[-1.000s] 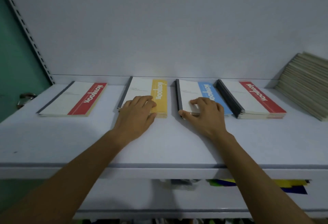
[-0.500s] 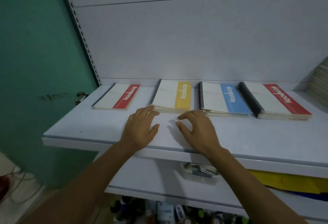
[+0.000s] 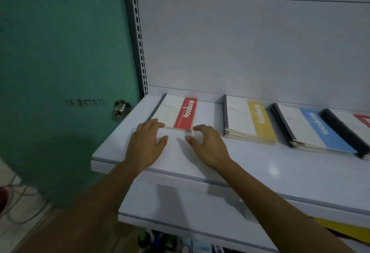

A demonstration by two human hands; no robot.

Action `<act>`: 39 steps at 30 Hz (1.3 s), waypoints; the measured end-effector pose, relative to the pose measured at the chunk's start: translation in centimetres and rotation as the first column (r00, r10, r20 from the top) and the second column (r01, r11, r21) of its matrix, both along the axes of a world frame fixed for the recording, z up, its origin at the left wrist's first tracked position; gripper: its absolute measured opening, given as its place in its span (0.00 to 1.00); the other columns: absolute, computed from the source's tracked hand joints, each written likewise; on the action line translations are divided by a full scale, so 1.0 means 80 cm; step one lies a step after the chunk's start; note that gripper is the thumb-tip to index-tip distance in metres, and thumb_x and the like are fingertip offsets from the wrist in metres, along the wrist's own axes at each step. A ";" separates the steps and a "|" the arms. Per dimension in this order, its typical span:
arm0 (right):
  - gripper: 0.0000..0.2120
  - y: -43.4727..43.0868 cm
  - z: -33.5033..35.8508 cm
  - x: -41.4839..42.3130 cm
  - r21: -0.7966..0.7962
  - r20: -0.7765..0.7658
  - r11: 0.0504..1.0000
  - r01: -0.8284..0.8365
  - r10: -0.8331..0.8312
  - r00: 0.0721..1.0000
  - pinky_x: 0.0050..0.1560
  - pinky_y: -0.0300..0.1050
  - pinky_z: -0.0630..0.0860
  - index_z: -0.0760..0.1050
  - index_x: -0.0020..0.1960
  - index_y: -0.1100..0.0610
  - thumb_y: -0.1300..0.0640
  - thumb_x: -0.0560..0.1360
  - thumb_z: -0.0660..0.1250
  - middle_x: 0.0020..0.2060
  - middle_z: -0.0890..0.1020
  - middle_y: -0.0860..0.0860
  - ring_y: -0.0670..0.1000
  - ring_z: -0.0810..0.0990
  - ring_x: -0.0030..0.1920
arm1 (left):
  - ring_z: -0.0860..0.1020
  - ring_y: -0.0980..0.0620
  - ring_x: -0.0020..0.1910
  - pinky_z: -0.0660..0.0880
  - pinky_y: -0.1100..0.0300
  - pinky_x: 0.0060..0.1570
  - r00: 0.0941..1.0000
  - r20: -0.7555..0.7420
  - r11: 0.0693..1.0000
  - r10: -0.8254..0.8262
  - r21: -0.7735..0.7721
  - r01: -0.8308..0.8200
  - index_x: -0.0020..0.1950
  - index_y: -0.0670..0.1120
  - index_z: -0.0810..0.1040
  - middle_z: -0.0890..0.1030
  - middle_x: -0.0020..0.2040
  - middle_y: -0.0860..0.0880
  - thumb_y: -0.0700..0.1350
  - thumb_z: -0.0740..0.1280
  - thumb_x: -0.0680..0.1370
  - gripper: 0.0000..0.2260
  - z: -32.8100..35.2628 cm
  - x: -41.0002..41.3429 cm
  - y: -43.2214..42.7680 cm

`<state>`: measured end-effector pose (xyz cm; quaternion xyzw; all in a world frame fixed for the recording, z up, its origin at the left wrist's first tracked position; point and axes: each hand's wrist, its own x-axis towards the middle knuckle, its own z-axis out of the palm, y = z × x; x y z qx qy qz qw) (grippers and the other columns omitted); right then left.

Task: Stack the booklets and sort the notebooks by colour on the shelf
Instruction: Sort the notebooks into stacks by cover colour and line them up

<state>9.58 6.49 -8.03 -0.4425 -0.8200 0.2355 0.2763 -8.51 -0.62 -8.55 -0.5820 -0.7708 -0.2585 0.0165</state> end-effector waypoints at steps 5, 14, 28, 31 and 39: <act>0.31 0.051 -0.002 -0.070 -0.008 0.189 0.974 0.225 -0.220 0.957 0.65 0.53 0.68 0.69 0.65 0.58 0.34 0.76 0.56 0.61 0.75 0.55 0.55 0.72 0.62 | 0.69 0.46 0.64 0.68 0.51 0.60 0.997 0.056 0.998 -0.049 -0.032 0.051 0.65 0.45 0.71 0.73 0.65 0.47 0.50 0.64 0.79 0.17 0.010 -0.071 0.038; 0.19 0.065 -0.026 -0.077 0.091 0.127 0.941 0.327 -0.336 0.933 0.60 0.54 0.72 0.74 0.51 0.50 0.36 0.72 0.61 0.47 0.78 0.46 0.49 0.77 0.51 | 0.67 0.44 0.66 0.62 0.46 0.65 0.995 0.103 0.995 0.008 -0.100 0.003 0.64 0.43 0.70 0.73 0.66 0.44 0.63 0.45 0.78 0.29 -0.013 -0.095 0.083; 0.17 0.053 -0.014 -0.068 -0.117 -0.299 0.835 0.537 -0.546 0.783 0.37 0.23 0.68 0.73 0.63 0.55 0.57 0.75 0.69 0.50 0.78 0.45 0.39 0.76 0.43 | 0.61 0.48 0.72 0.57 0.52 0.68 0.978 0.207 0.998 -0.010 -0.051 0.021 0.74 0.49 0.60 0.67 0.72 0.49 0.51 0.59 0.81 0.23 -0.008 -0.096 0.080; 0.15 0.053 -0.018 -0.062 -0.163 -0.413 0.763 0.626 -0.629 0.659 0.32 0.22 0.68 0.72 0.62 0.54 0.61 0.76 0.67 0.50 0.76 0.45 0.38 0.74 0.42 | 0.60 0.48 0.72 0.56 0.52 0.69 0.983 0.183 0.998 0.006 -0.064 0.006 0.72 0.46 0.63 0.66 0.73 0.48 0.53 0.58 0.81 0.22 -0.009 -0.096 0.082; 0.24 0.057 -0.021 -0.064 -0.160 -0.368 0.774 0.612 -0.622 0.691 0.38 0.25 0.68 0.66 0.70 0.57 0.57 0.76 0.68 0.59 0.77 0.51 0.44 0.74 0.50 | 0.62 0.49 0.72 0.57 0.51 0.69 0.977 0.212 0.996 -0.012 -0.080 0.030 0.69 0.48 0.66 0.65 0.73 0.49 0.52 0.61 0.80 0.19 -0.009 -0.097 0.083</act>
